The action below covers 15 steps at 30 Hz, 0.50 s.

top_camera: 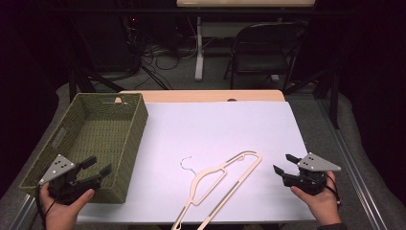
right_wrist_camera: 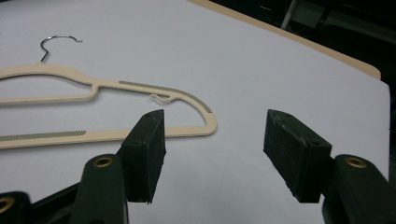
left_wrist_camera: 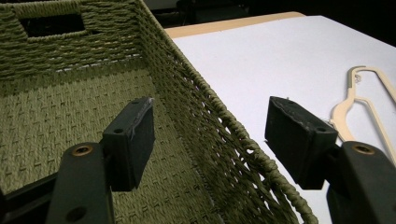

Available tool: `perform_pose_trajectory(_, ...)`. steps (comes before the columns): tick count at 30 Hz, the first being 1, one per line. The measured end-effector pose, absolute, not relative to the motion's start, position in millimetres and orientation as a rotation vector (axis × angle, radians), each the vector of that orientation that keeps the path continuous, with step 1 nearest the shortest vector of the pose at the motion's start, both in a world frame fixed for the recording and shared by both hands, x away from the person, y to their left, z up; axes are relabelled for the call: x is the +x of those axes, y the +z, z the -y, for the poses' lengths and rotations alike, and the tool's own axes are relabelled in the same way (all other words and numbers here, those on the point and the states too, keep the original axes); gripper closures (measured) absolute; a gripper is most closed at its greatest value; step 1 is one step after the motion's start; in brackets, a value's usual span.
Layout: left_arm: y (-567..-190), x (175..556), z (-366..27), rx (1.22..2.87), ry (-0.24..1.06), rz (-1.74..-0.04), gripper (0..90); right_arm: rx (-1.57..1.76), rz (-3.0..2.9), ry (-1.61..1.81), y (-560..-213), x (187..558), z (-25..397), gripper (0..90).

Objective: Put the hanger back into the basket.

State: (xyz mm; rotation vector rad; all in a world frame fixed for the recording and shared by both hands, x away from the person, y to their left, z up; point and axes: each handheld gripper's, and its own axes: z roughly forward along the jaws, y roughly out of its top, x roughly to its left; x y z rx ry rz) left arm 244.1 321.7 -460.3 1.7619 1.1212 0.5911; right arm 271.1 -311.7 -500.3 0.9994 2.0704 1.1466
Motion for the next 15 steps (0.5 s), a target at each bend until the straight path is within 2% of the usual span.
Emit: perform_pose_trajectory(15, -462, 247, -312, 1.788, 0.576, -1.11, 31.5, 0.91, -2.16, 1.102, -488, 275, 300, 36.5)
